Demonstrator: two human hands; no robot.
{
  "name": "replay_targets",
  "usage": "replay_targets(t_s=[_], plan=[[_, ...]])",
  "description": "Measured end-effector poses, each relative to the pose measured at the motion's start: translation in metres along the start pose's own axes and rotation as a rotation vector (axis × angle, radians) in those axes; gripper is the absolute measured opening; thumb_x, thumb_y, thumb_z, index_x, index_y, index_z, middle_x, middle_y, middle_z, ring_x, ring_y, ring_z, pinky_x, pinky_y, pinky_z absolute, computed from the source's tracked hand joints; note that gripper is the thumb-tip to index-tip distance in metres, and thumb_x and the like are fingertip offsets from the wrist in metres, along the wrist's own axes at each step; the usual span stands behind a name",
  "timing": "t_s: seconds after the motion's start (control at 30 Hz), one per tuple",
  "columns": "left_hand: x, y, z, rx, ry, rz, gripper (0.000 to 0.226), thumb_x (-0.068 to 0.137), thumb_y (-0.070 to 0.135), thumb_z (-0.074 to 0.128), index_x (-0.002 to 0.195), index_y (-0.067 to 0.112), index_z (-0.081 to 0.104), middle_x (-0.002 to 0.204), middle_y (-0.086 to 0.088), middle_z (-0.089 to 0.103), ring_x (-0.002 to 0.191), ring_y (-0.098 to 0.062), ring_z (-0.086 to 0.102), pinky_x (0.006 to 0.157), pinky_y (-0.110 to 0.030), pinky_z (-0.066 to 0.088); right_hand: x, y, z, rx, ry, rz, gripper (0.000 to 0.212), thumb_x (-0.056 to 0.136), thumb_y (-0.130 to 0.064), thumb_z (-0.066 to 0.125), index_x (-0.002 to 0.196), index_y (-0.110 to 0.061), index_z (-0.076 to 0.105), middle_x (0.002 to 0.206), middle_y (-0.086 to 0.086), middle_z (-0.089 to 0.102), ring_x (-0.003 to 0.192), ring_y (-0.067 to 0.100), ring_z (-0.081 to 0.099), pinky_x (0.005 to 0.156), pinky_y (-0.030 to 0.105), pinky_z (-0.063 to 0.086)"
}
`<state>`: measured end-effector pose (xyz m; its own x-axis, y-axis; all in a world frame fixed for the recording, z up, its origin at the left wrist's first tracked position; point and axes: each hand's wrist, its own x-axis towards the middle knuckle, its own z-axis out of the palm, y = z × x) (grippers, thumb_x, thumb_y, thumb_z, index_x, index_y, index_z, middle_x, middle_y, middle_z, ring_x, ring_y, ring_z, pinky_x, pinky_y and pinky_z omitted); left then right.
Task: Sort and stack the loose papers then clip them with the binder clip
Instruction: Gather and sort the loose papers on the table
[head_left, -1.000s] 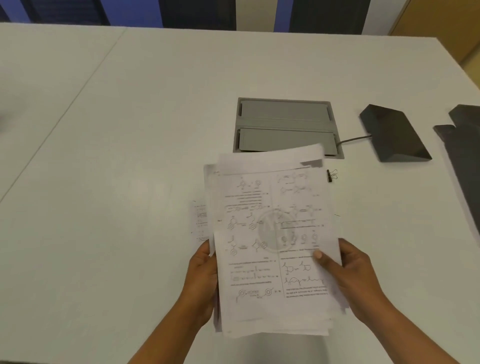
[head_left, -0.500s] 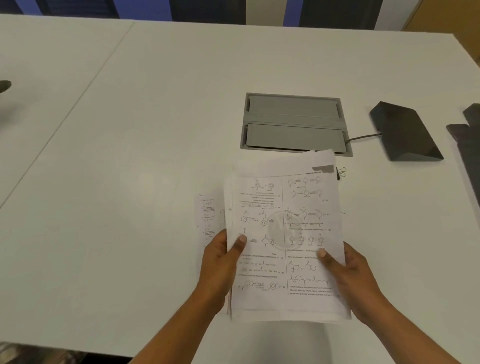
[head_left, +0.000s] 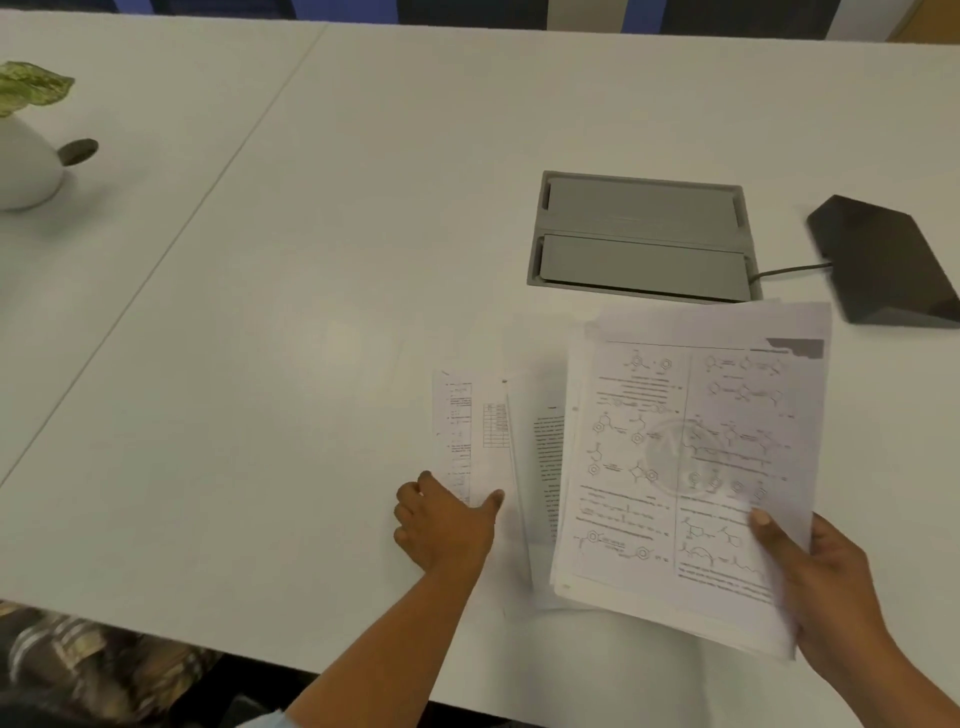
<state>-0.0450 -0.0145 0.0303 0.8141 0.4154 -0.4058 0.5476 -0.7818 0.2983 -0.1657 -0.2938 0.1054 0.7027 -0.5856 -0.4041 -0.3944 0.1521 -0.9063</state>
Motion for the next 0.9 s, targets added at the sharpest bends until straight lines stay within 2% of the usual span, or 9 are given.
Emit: replay_targets(t_s=[0.07,0.2,0.3,0.37,0.43,0.5,0.63,0.77,0.9], plan=[[0.004,0.001,0.007,0.070,-0.056,-0.036,0.112,0.051,0.075,0.076,0.134,0.011,0.038,0.133,-0.012,0.044,0.124,-0.030,0.045,0.099,-0.044,0.043,-0.001,0.001,-0.002,0.013,0.001,0.008,0.023,0.080,-0.029,0.071,0.101,-0.017,0.070,0.104,0.008,0.076,0.092,0.029,0.072,0.076,0.038,0.060],[0.011,-0.003,0.013,0.029,-0.068,-0.038,0.110,0.051,0.064,0.086,0.133,0.009,0.037,0.130,-0.014,0.048,0.120,-0.030,0.051,0.097,-0.042,0.047,-0.002,0.002,-0.006,0.017,0.024,0.009,0.010,0.089,-0.017,0.066,0.098,-0.018,0.070,0.101,0.006,0.075,0.084,0.026,0.071,0.067,0.027,0.061],[0.016,-0.002,0.006,-0.008,-0.110,-0.079,0.090,0.056,0.059,0.086,0.120,0.012,0.044,0.113,-0.008,0.061,0.108,-0.030,0.063,0.092,-0.041,0.045,-0.001,0.006,-0.008,0.003,0.031,0.003,0.009,0.089,-0.017,0.066,0.096,-0.018,0.070,0.094,-0.001,0.077,0.084,0.026,0.070,0.065,0.024,0.061],[0.018,-0.002,-0.001,-0.017,-0.146,-0.063,0.066,0.066,0.054,0.083,0.105,0.017,0.046,0.097,-0.001,0.063,0.098,-0.027,0.067,0.090,-0.038,0.044,-0.002,0.007,-0.005,0.004,0.023,0.002,0.018,0.081,-0.027,0.071,0.097,-0.017,0.071,0.091,-0.002,0.078,0.080,0.022,0.073,0.066,0.026,0.061],[0.020,-0.003,-0.004,-0.025,-0.164,-0.007,0.040,0.079,0.046,0.076,0.104,0.021,0.058,0.100,0.001,0.069,0.097,-0.025,0.068,0.090,-0.037,0.048,-0.003,0.008,-0.004,0.007,0.022,-0.006,0.031,0.072,-0.036,0.073,0.096,-0.018,0.071,0.090,-0.002,0.079,0.075,0.017,0.074,0.066,0.027,0.061],[0.023,-0.004,-0.003,-0.067,-0.177,0.055,0.025,0.088,0.035,0.068,0.106,0.018,0.067,0.108,-0.002,0.074,0.095,-0.024,0.070,0.085,-0.037,0.055,-0.003,0.008,-0.003,0.027,0.022,-0.005,0.017,0.082,-0.026,0.070,0.097,-0.018,0.070,0.091,0.000,0.078,0.076,0.021,0.073,0.066,0.027,0.060],[0.025,-0.008,-0.004,-0.209,-0.198,0.085,0.036,0.096,0.029,0.056,0.123,0.005,0.062,0.122,-0.011,0.069,0.108,-0.030,0.067,0.092,-0.045,0.055,-0.002,0.009,-0.002,0.017,0.031,-0.003,0.009,0.089,-0.017,0.066,0.096,-0.018,0.071,0.089,-0.006,0.078,0.077,0.019,0.073,0.067,0.026,0.060],[0.021,-0.016,-0.020,-0.305,-0.068,0.249,0.024,0.101,0.019,0.047,0.100,0.003,0.065,0.098,-0.009,0.072,0.088,-0.029,0.070,0.080,-0.040,0.058,-0.002,0.007,-0.001,0.052,0.029,-0.020,0.024,0.076,-0.030,0.070,0.097,-0.016,0.071,0.085,-0.007,0.079,0.070,0.011,0.074,0.063,0.024,0.061],[0.025,-0.020,-0.034,-0.389,-0.066,0.216,0.027,0.098,0.031,0.055,0.114,0.010,0.059,0.107,-0.004,0.070,0.089,-0.027,0.069,0.078,-0.040,0.060,0.001,0.011,-0.001,0.039,0.030,-0.013,0.009,0.090,-0.015,0.065,0.096,-0.018,0.071,0.086,-0.005,0.078,0.071,0.015,0.074,0.059,0.020,0.059]])
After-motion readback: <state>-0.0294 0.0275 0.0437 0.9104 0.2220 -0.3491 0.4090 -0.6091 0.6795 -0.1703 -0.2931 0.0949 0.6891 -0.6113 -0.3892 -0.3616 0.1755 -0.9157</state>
